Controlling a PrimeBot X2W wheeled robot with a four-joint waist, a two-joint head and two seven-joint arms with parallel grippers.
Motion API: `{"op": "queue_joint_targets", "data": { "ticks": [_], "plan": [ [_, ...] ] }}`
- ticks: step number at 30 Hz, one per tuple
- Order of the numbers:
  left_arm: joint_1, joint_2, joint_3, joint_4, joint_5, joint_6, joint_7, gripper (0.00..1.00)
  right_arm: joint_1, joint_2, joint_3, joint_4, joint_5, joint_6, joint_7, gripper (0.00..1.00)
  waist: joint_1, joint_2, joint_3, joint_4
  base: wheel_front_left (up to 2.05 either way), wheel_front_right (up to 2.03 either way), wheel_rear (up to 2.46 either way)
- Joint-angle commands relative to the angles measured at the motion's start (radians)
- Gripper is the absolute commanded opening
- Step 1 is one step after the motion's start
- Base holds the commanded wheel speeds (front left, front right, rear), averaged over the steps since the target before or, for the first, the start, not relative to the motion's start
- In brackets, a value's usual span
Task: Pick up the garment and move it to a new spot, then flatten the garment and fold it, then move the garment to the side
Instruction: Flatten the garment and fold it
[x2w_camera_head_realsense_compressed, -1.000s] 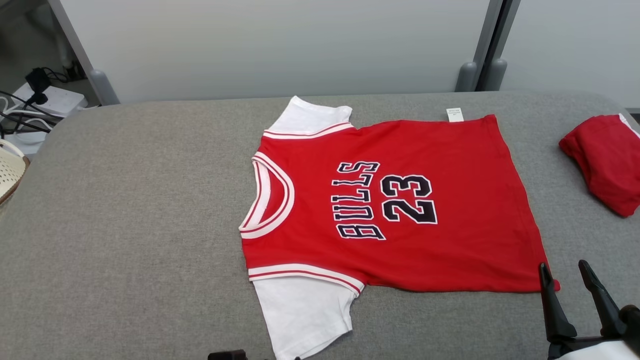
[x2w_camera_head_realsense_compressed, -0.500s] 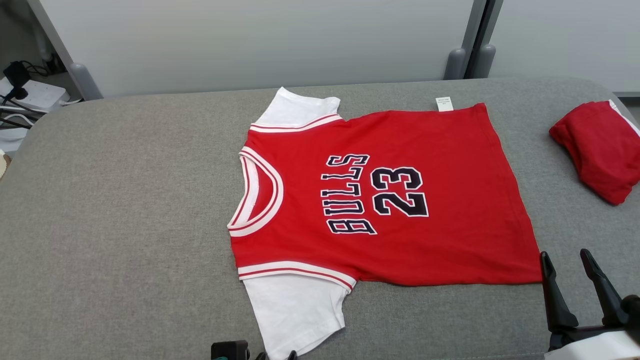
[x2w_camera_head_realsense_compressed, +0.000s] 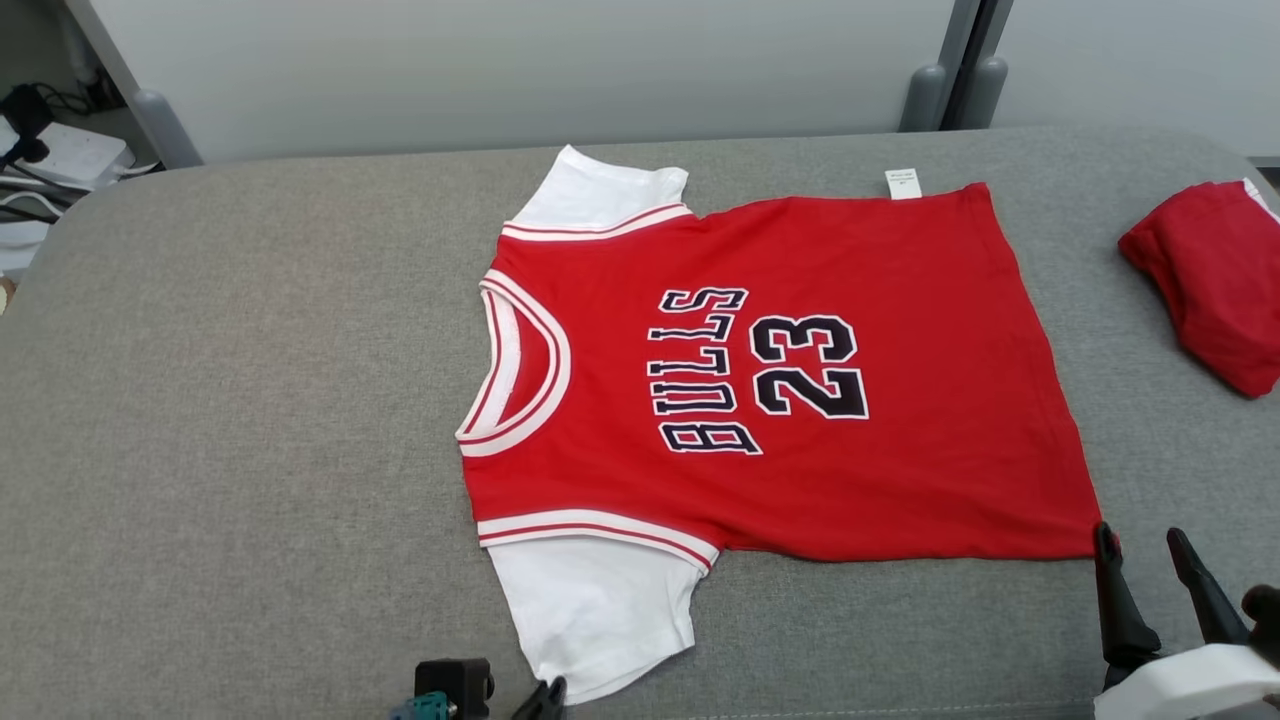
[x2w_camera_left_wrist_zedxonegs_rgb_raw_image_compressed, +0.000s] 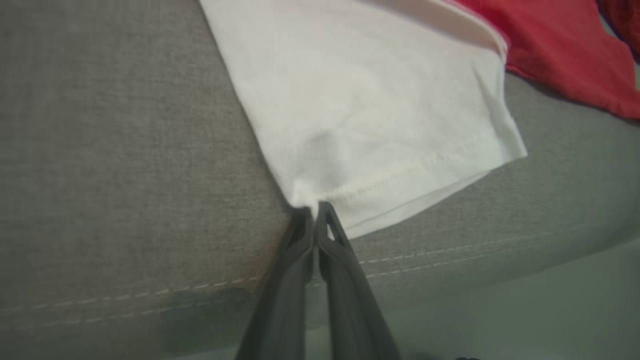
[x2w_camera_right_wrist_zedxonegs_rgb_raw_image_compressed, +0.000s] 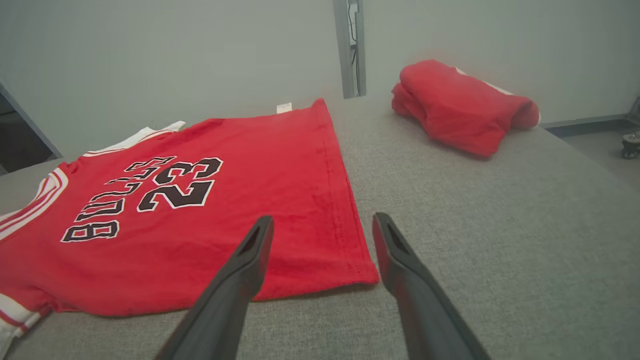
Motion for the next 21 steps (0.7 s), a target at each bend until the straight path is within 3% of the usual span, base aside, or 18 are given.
{"op": "queue_joint_targets", "data": {
  "ticks": [1, 13, 21],
  "plan": [
    [-0.046, 0.042, 0.035, -0.025, 0.011, 0.013, -0.007, 0.0, -0.055, -0.032, 0.024, 0.017, 0.017, 0.0, 0.0, 1.0, 0.0, 0.0, 0.012, 0.011, 0.0, 0.0, 0.0],
    [-0.021, 0.127, 0.03, -0.225, 0.046, 0.084, 0.036, 0.0, -0.188, -0.045, -0.007, 0.316, 0.102, 0.0, 0.034, 1.0, 0.0, 0.0, 0.045, 0.056, 0.0, 0.0, 0.0],
    [0.006, 0.148, 0.017, -0.314, 0.052, 0.113, 0.065, 0.0, -0.203, -0.049, 0.028, 0.384, 0.136, 0.0, 0.024, 1.0, 0.0, 0.0, 0.053, 0.056, 0.0, 0.0, 0.0]
  ]
}}
